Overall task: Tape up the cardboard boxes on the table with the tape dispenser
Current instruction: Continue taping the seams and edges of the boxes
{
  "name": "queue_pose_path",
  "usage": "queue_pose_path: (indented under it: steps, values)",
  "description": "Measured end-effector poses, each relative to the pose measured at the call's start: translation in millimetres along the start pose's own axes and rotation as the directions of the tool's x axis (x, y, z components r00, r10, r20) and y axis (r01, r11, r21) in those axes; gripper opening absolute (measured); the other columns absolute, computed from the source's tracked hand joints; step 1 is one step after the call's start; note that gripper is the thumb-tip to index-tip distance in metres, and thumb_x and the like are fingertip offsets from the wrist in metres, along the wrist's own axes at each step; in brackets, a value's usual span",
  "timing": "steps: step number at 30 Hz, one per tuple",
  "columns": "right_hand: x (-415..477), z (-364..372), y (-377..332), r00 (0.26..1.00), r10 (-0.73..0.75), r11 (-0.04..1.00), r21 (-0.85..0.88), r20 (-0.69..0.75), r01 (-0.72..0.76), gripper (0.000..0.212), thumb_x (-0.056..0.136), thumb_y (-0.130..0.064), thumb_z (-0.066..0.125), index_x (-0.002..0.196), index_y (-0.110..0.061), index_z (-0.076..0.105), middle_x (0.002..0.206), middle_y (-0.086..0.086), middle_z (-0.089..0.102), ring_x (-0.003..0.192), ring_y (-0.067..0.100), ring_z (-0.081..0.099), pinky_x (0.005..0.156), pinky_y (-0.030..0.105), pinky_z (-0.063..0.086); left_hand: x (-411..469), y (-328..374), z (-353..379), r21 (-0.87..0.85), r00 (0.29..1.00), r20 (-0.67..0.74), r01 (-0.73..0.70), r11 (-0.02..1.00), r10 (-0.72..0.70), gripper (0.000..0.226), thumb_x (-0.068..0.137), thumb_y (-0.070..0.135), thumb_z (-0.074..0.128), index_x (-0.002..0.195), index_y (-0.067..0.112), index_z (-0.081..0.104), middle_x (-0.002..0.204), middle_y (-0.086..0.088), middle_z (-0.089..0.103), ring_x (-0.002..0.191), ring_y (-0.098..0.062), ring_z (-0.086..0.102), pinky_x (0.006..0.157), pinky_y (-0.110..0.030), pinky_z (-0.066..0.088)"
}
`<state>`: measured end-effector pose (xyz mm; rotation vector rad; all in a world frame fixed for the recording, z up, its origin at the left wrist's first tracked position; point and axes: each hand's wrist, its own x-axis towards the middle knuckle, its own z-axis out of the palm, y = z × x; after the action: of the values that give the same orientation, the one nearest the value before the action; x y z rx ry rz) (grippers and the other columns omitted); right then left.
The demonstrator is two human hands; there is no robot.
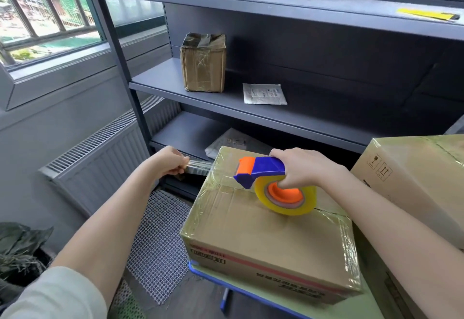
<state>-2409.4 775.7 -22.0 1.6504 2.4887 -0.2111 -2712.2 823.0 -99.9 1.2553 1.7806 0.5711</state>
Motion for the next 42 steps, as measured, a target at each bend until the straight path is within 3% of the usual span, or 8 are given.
queue_pose_path:
  steps: [6, 9, 15, 24, 28, 33, 36, 42]
  values:
    - [14.3, 12.9, -14.6, 1.0, -0.013, 0.992, -0.122, 0.001, 0.013, 0.058, 0.072, -0.06, 0.064, 0.113, -0.025, 0.044, 0.101, -0.002, 0.058, 0.09, 0.021, 0.056, 0.07, 0.03, 0.047, 11.4, -19.7, 18.6, 0.109, 1.0, -0.016, 0.011, 0.994, -0.01, 0.03, 0.094, 0.011, 0.049, 0.065, 0.008, 0.049, 0.059, -0.007, 0.046, 0.052, -0.017, 0.038, 0.049, -0.023, 0.034]
    - [20.8, 12.8, -22.9, 1.0, 0.003, 0.983, -0.186, 0.0, -0.003, 0.06, 0.076, -0.054, 0.065, 0.12, -0.021, 0.041, 0.11, 0.0, 0.058, 0.099, 0.022, 0.056, 0.068, 0.028, 0.044, 12.7, -25.2, 25.0, -0.015, 0.998, -0.009, 0.061, 0.998, -0.062, 0.02, 0.088, 0.004, 0.048, 0.069, 0.007, 0.049, 0.061, -0.008, 0.047, 0.051, -0.018, 0.041, 0.047, -0.02, 0.034]
    - [25.5, 19.6, -27.4, 1.0, 0.005, 0.957, -0.291, -0.025, -0.012, 0.055, 0.081, -0.036, 0.066, 0.125, -0.016, 0.039, 0.115, 0.005, 0.058, 0.103, 0.024, 0.056, 0.068, 0.031, 0.045, 21.3, -42.9, 40.3, -0.092, 0.994, -0.105, 0.01, 0.996, -0.019, 0.025, 0.091, 0.012, 0.052, 0.066, 0.01, 0.054, 0.058, -0.005, 0.056, 0.058, -0.02, 0.055, 0.073, -0.034, 0.05]
    - [28.3, 21.2, -25.6, 1.0, 0.009, 0.96, -0.281, -0.011, -0.012, 0.055, 0.081, -0.035, 0.066, 0.126, -0.017, 0.039, 0.116, 0.003, 0.058, 0.103, 0.024, 0.058, 0.074, 0.033, 0.051, 14.7, -61.6, 66.3, -0.176, 0.995, -0.101, -0.023, 0.984, 0.005, 0.019, 0.092, 0.015, 0.058, 0.074, 0.009, 0.063, 0.057, -0.003, 0.053, 0.052, -0.014, 0.046, 0.06, -0.025, 0.041]
    - [29.3, 19.5, -26.0, 1.0, 0.002, 0.967, -0.256, 0.015, 0.002, 0.06, 0.081, -0.037, 0.068, 0.129, -0.018, 0.038, 0.118, 0.003, 0.057, 0.104, 0.023, 0.057, 0.074, 0.031, 0.051, 8.3, -65.6, 89.4, -0.192, 0.996, -0.089, -0.021, 0.981, 0.004, 0.012, 0.091, 0.014, 0.059, 0.087, 0.008, 0.069, 0.063, 0.0, 0.058, 0.055, -0.01, 0.048, 0.05, -0.018, 0.038]
    - [30.8, 18.3, -26.6, 0.999, -0.032, 0.97, -0.239, 0.016, 0.035, 0.067, 0.081, -0.037, 0.066, 0.137, -0.025, 0.032, 0.116, 0.002, 0.055, 0.102, 0.021, 0.055, 0.069, 0.029, 0.046, 9.9, -70.0, 85.9, -0.122, 0.995, -0.071, 0.065, 0.99, -0.074, 0.034, 0.087, 0.033, 0.064, 0.111, 0.009, 0.066, 0.088, -0.002, 0.067, 0.079, -0.015, 0.059, 0.067, -0.026, 0.044]
    - [32.7, 15.4, -28.9, 0.997, -0.079, 0.962, -0.26, 0.016, 0.08, 0.076, 0.085, -0.032, 0.054, 0.146, -0.045, 0.011, 0.097, 0.001, 0.047, 0.083, 0.022, 0.051, 0.055, 0.027, 0.033, 9.5, -65.0, 84.4, -0.076, 0.991, -0.132, 0.023, 0.997, -0.032, 0.015, 0.086, 0.025, 0.066, 0.084, 0.011, 0.071, 0.075, 0.0, 0.066, 0.074, -0.014, 0.059, 0.063, -0.025, 0.044]
    - [35.9, 15.7, -33.7, 0.995, -0.098, 0.96, -0.264, 0.008, 0.096, 0.07, 0.086, -0.032, 0.051, 0.145, -0.05, 0.016, 0.087, -0.002, 0.039, 0.078, 0.018, 0.043, 0.055, 0.027, 0.029, -0.8, -29.1, 87.2, 0.172, 0.981, -0.193, 0.008, 0.985, 0.026, 0.048, 0.096, 0.037, 0.044, 0.057, 0.011, 0.039, 0.051, 0.0, 0.039, 0.05, -0.018, 0.037, 0.047, -0.029, 0.025]
